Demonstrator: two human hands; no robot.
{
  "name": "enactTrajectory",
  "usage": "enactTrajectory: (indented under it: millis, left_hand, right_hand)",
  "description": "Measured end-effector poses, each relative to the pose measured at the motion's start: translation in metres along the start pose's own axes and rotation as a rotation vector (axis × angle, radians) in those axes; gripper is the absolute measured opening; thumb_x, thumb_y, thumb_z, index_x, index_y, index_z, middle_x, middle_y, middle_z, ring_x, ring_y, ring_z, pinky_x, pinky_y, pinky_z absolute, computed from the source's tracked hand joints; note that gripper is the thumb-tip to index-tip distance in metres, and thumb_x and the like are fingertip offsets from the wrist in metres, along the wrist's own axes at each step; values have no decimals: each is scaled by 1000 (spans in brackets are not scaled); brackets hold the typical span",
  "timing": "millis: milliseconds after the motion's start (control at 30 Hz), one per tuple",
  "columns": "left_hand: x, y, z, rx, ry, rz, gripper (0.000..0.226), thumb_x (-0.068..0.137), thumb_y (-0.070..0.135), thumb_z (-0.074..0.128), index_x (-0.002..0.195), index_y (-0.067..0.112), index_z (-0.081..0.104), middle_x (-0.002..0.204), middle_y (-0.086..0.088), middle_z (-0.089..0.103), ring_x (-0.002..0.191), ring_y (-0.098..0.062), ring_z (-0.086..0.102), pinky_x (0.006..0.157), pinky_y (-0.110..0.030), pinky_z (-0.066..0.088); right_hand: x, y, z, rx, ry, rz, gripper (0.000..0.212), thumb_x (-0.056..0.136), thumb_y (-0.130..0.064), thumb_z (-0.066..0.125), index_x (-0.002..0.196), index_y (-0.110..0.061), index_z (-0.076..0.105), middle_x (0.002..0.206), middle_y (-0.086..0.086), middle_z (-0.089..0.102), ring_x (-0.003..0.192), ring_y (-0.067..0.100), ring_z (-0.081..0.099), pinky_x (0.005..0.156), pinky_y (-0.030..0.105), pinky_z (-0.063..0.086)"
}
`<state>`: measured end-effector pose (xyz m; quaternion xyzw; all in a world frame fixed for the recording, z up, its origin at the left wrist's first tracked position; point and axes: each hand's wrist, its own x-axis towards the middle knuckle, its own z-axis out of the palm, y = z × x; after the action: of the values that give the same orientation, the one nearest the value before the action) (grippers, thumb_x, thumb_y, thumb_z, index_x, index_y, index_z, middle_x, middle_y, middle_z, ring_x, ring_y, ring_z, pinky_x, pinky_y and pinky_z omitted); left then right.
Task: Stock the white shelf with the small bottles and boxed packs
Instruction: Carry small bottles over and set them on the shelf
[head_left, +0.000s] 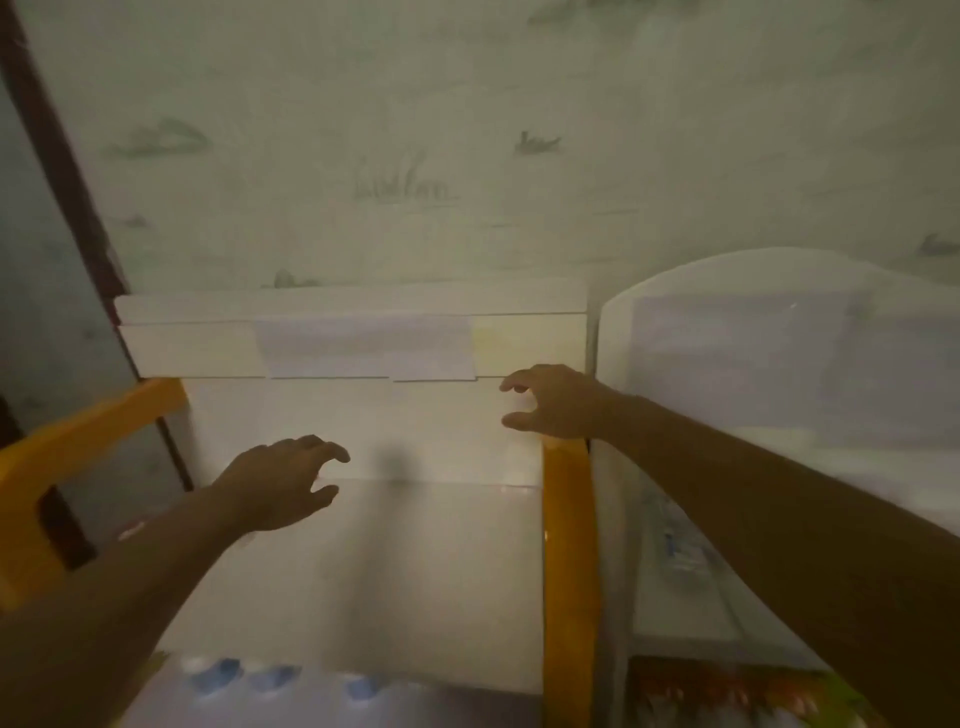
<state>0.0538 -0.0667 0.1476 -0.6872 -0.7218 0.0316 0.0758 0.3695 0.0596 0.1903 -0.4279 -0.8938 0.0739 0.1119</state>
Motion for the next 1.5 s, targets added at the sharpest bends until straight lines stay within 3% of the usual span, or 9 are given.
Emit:
enactTrajectory:
  millis: [300,667,933,1100,1167,1333,1500]
  left_hand:
    - [-22,-101,76,-220,-77,-150,51,93,43,55,140,29,40,142,1,49,124,-17,51,102,-30,42]
    - [-1,-181,125,-228,-171,-236,49,92,46,55,137,31,43,142,6,48,121,-14,52,100,-28,43]
    - [57,-188,176,-224,-227,-312,68,87,56,56,144,30,32,150,2,36,120,-17,54,95,-31,50]
    - [78,-187,200,-211,-213,-372,77,85,65,51,146,27,26,153,-1,28,121,-22,54,98,-37,48]
    - [83,-192,205,-226,-200,-383,74,85,63,52,144,26,28,149,-1,34,117,-20,57,96,-35,50]
    - [85,-197,211,-275,-211,-381,68,87,53,58,143,25,30,137,2,50,115,-17,59,96,-31,49]
    - [79,-202,209,-274,-198,-352,65,87,49,61,141,27,31,133,5,53,114,-15,59,94,-28,48]
  right_hand:
    - [65,-86,61,-91,-139,-63,57,91,-46,60,140,-22,45,143,3,50,132,23,44,109,37,37]
    - [183,-152,162,28,-264,-194,58,90,-46,61,141,-25,43,142,3,50,128,23,47,106,38,39]
    - [269,-171,223,53,-362,-268,63,92,-43,59,147,-23,36,149,5,43,133,26,44,107,37,38]
    - [304,-189,261,108,-394,-322,59,87,-40,64,140,-21,47,142,2,51,127,26,51,104,37,43]
    - [314,-193,275,120,-386,-356,59,85,-38,66,139,-22,49,142,1,51,129,26,49,106,40,42]
    - [335,-201,293,-89,-278,-496,67,86,-34,66,145,-24,38,154,2,35,141,26,32,118,40,21]
    - [343,-204,301,-248,-219,-540,76,78,-45,72,142,-25,38,145,2,44,131,29,38,111,41,29]
